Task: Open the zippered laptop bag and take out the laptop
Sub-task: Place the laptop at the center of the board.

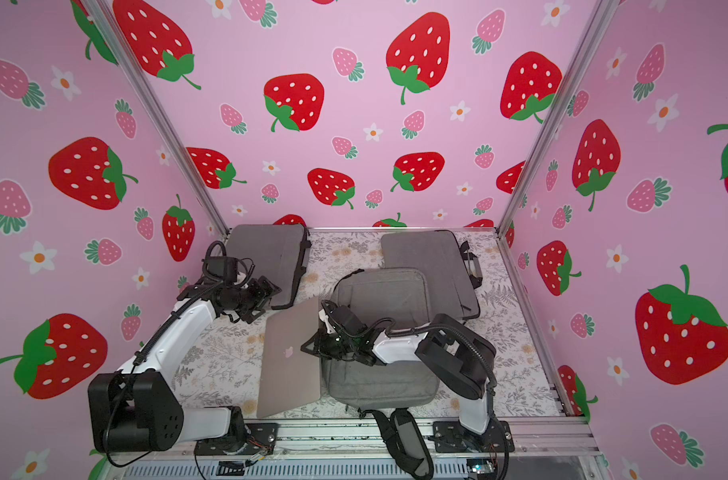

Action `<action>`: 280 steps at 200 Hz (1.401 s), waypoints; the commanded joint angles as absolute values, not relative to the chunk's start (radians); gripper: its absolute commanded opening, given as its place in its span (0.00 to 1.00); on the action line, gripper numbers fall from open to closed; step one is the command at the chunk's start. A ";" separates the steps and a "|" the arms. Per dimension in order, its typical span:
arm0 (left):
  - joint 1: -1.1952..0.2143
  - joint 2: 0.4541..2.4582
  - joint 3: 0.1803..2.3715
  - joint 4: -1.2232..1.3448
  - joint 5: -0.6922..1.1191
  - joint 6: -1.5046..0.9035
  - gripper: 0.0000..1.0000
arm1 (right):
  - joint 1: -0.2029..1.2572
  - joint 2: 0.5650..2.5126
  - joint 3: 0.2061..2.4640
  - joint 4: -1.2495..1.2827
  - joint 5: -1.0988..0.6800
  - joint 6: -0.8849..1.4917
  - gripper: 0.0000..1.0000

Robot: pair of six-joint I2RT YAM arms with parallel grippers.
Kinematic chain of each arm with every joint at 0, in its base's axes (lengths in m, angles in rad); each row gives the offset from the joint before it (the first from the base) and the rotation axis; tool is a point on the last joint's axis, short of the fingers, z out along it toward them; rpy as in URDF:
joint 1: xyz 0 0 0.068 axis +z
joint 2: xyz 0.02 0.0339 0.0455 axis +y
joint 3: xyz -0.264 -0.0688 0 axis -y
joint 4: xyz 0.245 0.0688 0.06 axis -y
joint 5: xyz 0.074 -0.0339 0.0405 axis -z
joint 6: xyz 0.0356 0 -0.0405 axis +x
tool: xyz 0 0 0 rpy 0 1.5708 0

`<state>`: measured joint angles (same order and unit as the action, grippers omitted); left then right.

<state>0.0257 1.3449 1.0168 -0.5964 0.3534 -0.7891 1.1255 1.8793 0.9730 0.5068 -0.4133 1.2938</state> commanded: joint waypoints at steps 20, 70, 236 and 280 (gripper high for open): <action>-0.013 1.289 0.995 -0.658 0.361 -0.801 0.85 | 1.157 1.940 1.035 0.761 -0.295 1.339 0.00; -0.024 1.221 0.945 -0.661 0.328 -0.829 0.86 | 1.194 2.026 1.082 0.805 -0.235 1.373 0.00; -0.021 1.217 0.952 -0.634 0.368 -0.788 0.86 | 1.213 2.052 0.993 0.700 -0.200 1.346 0.55; -0.021 1.226 0.956 -0.632 0.388 -0.777 0.86 | 1.213 1.985 0.969 0.526 -0.175 1.282 0.69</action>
<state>-0.0200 1.2186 0.9501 -0.6285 0.3622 -0.8001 1.2083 2.0399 0.9932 0.6392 -0.2115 1.3254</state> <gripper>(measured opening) 0.858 0.666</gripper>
